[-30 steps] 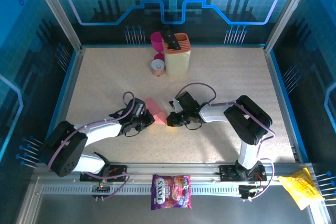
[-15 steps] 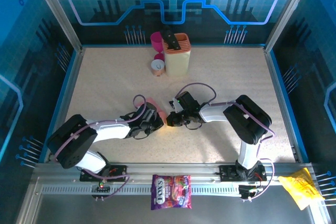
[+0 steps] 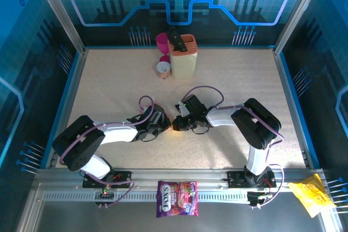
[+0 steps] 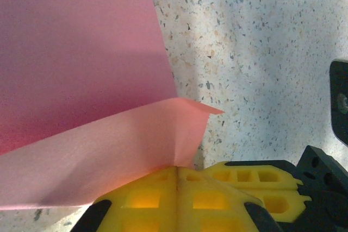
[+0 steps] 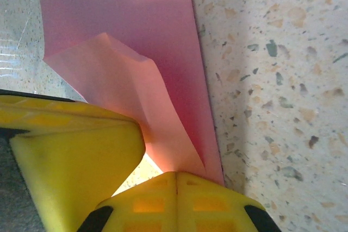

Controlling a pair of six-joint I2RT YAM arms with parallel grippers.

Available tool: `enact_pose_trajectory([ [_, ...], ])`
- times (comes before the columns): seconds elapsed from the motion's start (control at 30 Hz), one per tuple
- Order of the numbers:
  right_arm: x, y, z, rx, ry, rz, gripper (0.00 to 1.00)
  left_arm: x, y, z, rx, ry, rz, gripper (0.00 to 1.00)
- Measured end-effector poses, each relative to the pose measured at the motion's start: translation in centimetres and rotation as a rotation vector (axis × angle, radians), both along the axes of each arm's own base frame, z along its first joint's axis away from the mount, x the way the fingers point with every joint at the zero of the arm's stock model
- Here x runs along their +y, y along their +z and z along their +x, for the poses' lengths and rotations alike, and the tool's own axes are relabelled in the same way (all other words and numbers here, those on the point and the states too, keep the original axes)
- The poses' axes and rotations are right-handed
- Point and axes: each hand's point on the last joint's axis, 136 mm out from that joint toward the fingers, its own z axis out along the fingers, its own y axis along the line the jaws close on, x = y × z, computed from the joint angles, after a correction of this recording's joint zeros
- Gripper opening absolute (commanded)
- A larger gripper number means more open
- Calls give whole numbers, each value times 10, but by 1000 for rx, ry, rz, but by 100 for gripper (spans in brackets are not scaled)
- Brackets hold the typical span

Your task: Fold a paper plane with a square sheet of paper (pick it up from the middle)

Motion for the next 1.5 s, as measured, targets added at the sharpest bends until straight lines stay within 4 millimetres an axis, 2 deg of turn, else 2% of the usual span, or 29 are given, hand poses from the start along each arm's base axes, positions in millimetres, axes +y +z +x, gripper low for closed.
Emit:
enact_pose_trajectory([
  [0.3,-2,0,2,7,-15,1,0,0,-1,4,-14,13,3,1],
  [0.63,-2,0,2,8,-12,15,0,24,-13,11,-11,79,34,0],
  [0.93,-3,-1,3,14,-12,22,0,29,-16,12,-27,90,15,0],
  [1.03,-2,-1,3,14,-11,23,0,43,-15,13,-31,114,19,0],
  [1.17,-3,-1,3,15,-11,25,0,72,-15,13,-37,159,56,0],
  [1.27,-3,-1,3,17,-11,25,0,87,-16,13,-39,176,77,0],
  [1.5,-2,1,3,29,-6,21,0,88,-16,14,-45,158,83,0],
])
